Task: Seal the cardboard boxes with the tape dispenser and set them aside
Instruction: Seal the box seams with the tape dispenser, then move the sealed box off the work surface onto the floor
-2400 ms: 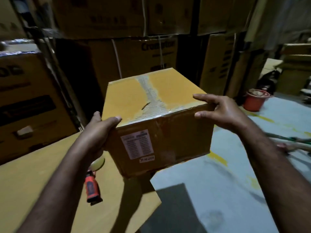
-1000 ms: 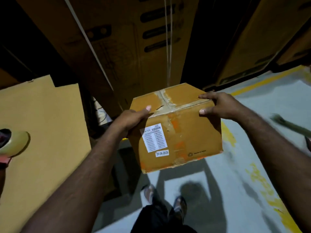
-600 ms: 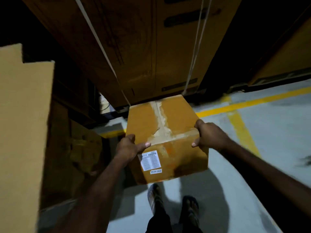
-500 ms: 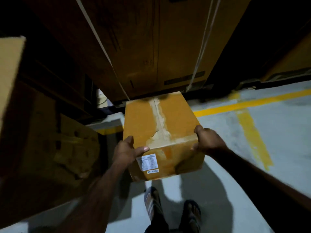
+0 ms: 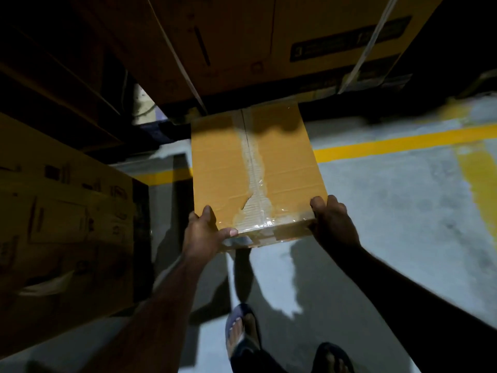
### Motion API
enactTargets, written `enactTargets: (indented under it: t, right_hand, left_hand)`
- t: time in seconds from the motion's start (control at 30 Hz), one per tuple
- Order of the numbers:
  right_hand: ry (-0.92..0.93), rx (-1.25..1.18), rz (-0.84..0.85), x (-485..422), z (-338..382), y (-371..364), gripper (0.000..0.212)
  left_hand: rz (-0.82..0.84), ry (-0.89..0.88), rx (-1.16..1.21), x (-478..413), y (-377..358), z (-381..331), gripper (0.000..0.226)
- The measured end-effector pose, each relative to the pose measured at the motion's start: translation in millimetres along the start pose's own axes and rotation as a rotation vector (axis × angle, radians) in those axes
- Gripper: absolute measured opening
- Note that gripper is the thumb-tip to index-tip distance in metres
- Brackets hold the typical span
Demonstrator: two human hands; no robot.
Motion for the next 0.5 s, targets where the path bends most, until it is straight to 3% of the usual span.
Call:
enactTargets:
  t: [0.23,0.37,0.5]
  right_hand:
    - [-0.091,0.118,0.147,-15,11,-23,0.027]
    - [-0.108,0.242,0.238,-9,35,19,0.025]
    - [-0.056,0.081,0.31,6,72,93,0.036]
  left_hand:
    - [0.151,0.073,-0.205,-30,-17,4,0.094]
    - [0.186,0.024,-0.235,-5,12,-23,0.069]
    - [0.201,-0.002,-0.044,57,64,-80,0.058]
Point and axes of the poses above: each hand's wrist, its own x-axis away from the middle knuckle, its own y-axis out of the back of the hand, z = x × y, the point moved 2 cm from there along -x, towards the middle knuckle, and after that the axes turned 2 degrees about x, right-handed, at the moved point
